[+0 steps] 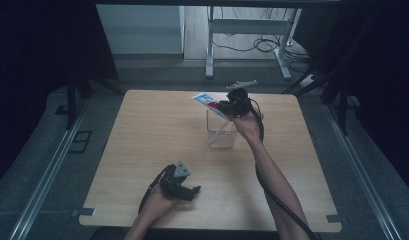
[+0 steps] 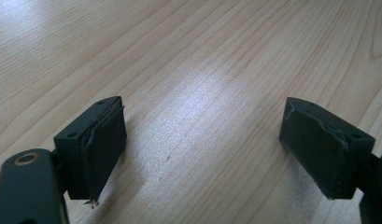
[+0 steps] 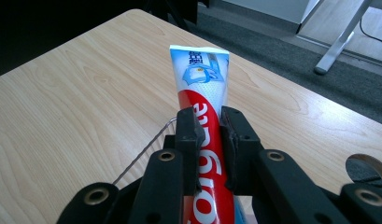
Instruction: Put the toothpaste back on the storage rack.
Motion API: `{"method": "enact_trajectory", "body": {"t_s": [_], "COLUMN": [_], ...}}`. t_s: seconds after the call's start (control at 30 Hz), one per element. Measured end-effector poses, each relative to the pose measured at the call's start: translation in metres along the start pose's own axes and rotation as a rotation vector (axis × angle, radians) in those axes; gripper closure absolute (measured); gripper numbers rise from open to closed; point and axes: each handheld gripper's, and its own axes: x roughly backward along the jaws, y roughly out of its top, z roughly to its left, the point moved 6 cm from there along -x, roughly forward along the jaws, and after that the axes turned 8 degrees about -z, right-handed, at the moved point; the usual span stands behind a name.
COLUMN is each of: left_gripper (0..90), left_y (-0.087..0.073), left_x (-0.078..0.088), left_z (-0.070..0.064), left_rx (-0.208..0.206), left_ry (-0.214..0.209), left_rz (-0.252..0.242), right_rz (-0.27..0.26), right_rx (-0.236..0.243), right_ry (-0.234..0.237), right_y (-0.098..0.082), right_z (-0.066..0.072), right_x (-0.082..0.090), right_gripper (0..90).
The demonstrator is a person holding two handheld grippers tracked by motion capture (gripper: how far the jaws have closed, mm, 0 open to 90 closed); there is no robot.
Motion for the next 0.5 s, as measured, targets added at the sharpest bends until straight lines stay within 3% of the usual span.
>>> {"method": "enact_trajectory", "body": {"t_s": [0.5], "left_gripper": [14.9], "left_y": [0.0000], "left_x": [-0.0001], "left_z": [0.0000], "left_rx": [0.000], "left_ry": [0.000], "left_rz": [-0.001], "right_rz": [0.037], "right_rx": [-0.007], "right_ry": [0.015], "right_y": [-0.0067], "right_z": [-0.0009], "right_x": [0.0010], "right_gripper": [76.1]}}
